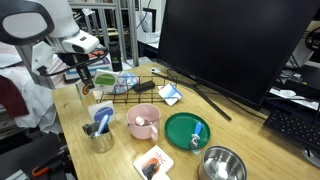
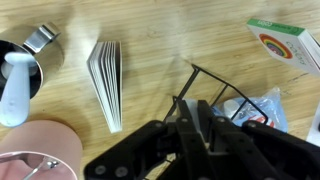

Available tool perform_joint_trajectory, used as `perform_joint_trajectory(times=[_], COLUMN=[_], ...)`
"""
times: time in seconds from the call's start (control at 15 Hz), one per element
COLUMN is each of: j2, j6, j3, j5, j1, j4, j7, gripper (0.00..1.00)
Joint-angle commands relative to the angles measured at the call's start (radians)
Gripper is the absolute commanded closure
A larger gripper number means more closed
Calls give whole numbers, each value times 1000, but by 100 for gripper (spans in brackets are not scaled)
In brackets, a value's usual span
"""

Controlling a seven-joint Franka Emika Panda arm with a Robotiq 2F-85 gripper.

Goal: Remove the book with some green from the book rack and put it on the table

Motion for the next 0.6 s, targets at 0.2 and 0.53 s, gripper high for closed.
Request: perform_joint_trajectory(times=[0.2,0.53], j2=[-60,-79], j6=[53,43], j3=[143,166], j5=[-198,-190], j1=[-87,-30], j4=[12,13], j7=[318,410], gripper=[96,85])
